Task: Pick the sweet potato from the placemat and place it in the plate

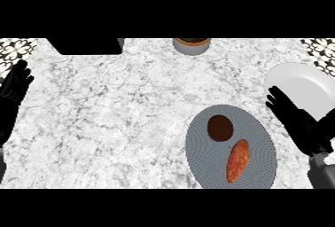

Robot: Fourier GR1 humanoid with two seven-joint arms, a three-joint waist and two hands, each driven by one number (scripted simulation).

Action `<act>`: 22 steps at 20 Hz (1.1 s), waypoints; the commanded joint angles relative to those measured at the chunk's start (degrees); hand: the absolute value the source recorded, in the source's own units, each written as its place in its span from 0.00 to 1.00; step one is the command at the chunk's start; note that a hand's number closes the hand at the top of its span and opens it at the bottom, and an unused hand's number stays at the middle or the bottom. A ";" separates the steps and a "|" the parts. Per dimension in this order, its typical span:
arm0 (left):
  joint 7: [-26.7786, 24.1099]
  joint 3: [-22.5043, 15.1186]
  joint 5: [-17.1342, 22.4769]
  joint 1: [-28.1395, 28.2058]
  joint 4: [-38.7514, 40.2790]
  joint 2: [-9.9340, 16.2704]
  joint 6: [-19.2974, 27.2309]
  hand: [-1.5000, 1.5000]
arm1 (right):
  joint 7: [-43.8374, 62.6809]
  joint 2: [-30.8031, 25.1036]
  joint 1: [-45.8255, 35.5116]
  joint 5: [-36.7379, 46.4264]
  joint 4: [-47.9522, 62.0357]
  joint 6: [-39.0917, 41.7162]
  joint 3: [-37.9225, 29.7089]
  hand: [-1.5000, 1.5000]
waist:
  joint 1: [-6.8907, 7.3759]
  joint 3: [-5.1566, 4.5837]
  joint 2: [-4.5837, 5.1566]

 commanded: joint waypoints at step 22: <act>-0.78 -3.16 1.21 0.95 11.38 -12.95 -1.67 0.50 | -43.90 -0.10 18.37 25.52 5.61 -3.31 -3.95 0.00 | 0.49 -0.06 0.64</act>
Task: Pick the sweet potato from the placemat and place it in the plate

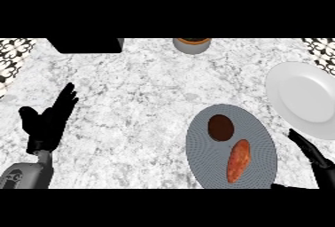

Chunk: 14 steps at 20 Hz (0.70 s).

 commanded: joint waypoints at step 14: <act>4.25 0.58 -3.66 -5.41 0.56 -3.30 1.13 0.50 | 24.52 -6.03 1.94 15.73 -16.10 2.74 6.14 0.00 | 0.16 -0.03 0.03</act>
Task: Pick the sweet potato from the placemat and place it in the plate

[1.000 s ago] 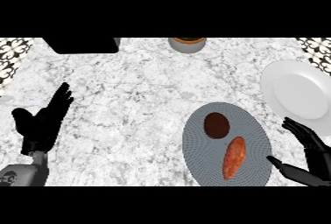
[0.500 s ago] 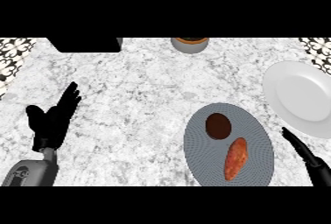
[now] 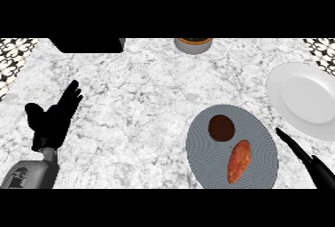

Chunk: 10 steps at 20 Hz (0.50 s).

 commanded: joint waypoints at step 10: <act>-1.69 2.69 0.10 -0.75 2.86 -0.40 -3.23 0.50 | 21.04 0.17 -7.27 14.17 -3.18 5.38 5.32 0.00 | 0.20 0.01 0.03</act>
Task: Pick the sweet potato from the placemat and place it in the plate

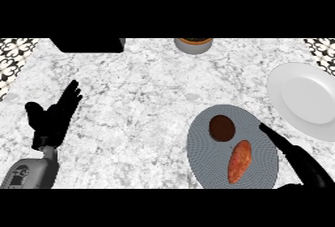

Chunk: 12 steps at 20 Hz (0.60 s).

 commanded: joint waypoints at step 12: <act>2.48 1.76 -3.65 -0.91 -1.42 -2.58 -0.49 0.50 | 3.51 8.13 -5.10 12.60 8.54 4.95 0.75 0.00 | 0.00 0.04 -0.02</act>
